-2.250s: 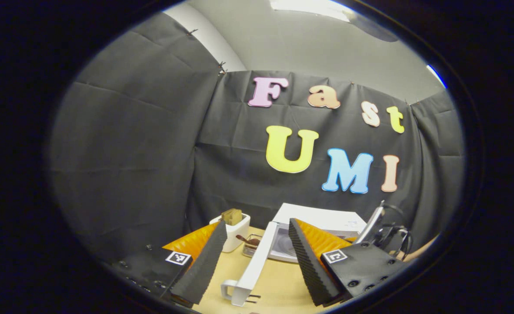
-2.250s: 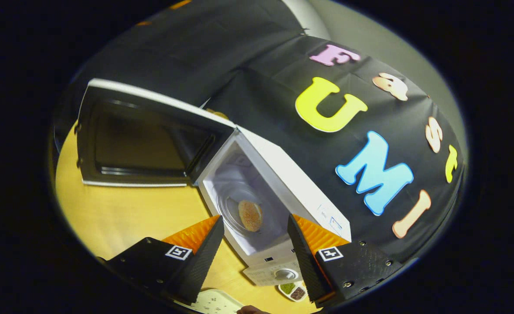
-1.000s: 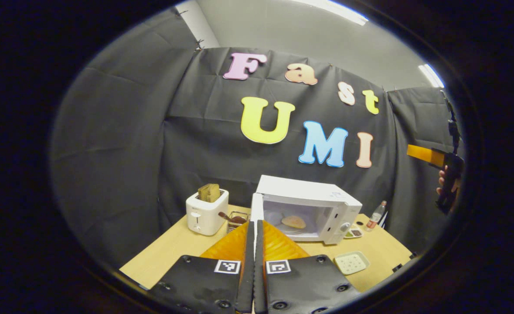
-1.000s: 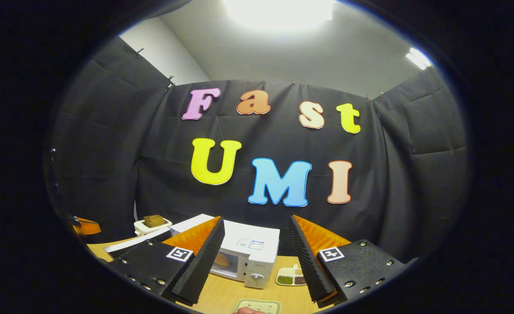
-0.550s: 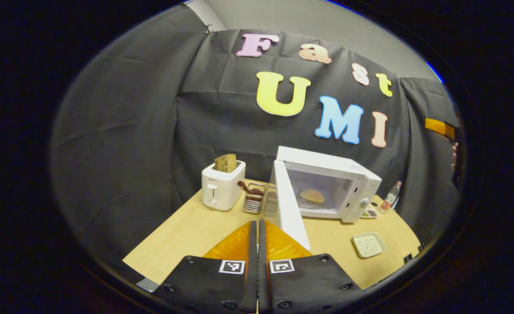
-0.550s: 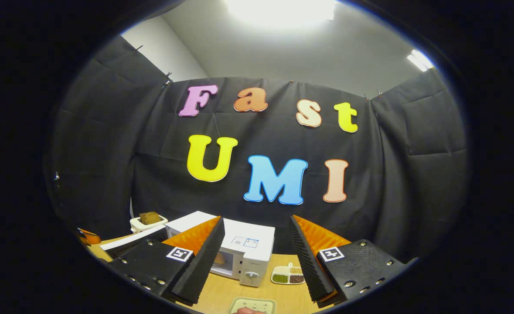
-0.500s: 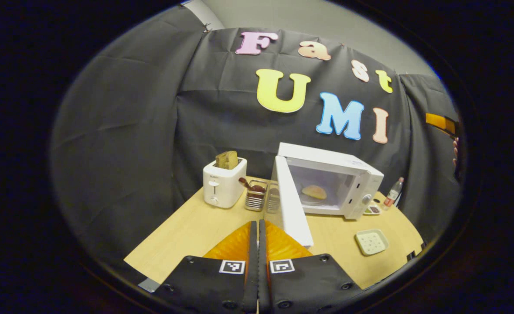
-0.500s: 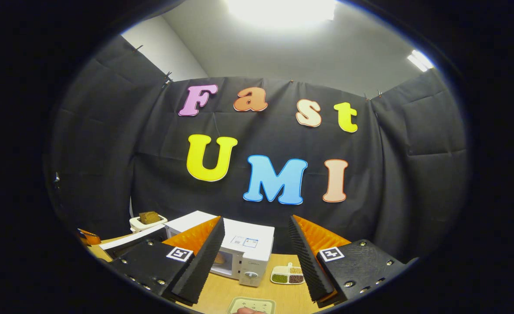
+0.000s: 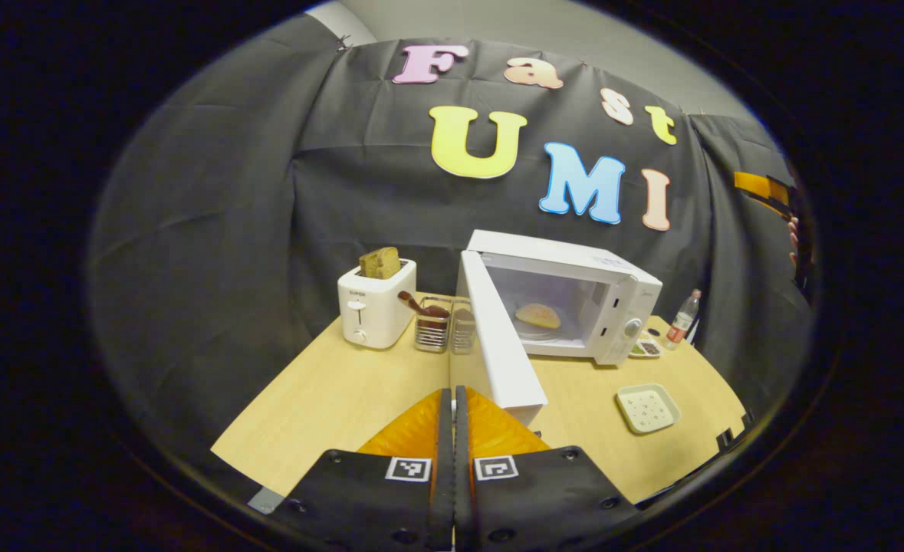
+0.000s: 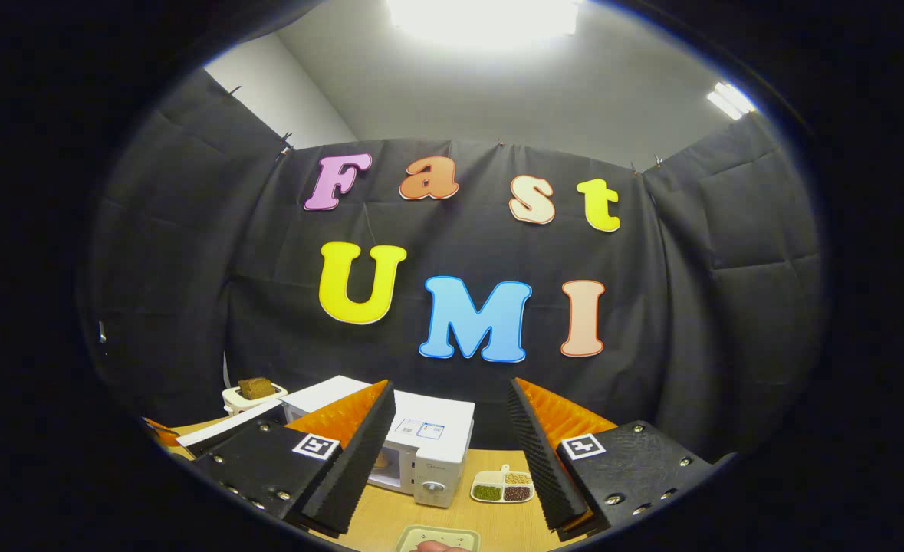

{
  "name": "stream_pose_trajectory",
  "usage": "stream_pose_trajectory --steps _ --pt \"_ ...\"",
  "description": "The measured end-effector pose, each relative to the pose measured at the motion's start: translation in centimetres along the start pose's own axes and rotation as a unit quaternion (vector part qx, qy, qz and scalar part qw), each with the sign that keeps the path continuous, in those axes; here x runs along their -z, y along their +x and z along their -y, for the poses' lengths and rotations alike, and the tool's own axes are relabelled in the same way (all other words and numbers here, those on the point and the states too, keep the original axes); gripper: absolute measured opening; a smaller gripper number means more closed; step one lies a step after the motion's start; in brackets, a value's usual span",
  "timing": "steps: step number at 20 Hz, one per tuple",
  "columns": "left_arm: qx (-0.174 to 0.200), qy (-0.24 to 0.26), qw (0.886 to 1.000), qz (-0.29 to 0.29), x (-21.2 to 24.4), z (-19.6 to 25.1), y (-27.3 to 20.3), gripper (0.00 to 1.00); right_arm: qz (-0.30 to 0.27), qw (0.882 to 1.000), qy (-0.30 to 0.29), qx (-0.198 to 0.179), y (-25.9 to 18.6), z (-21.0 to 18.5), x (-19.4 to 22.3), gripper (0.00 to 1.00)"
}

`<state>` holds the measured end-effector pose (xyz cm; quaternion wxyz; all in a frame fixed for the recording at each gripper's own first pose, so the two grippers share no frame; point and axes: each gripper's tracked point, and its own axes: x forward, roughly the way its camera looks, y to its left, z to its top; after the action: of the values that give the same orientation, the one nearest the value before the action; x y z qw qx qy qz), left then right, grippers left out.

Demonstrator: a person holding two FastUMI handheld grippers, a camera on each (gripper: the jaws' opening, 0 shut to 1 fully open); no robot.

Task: Open the microwave oven with the left hand, put the food in, and close the microwave oven.

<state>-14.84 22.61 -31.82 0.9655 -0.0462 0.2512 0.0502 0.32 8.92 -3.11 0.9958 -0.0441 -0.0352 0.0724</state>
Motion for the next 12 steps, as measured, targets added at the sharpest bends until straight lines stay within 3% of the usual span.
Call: stream_pose_trajectory --steps 4,12 --pt "0.024 0.020 0.999 -0.011 0.0 3.5 0.9 0.07 0.031 0.999 0.032 0.025 0.2 1.9 -1.3 0.89" --pt "0.084 0.039 0.996 -0.017 -1.2 10.4 4.2 0.07 0.001 0.998 0.037 0.045 0.9 4.7 0.8 0.90"
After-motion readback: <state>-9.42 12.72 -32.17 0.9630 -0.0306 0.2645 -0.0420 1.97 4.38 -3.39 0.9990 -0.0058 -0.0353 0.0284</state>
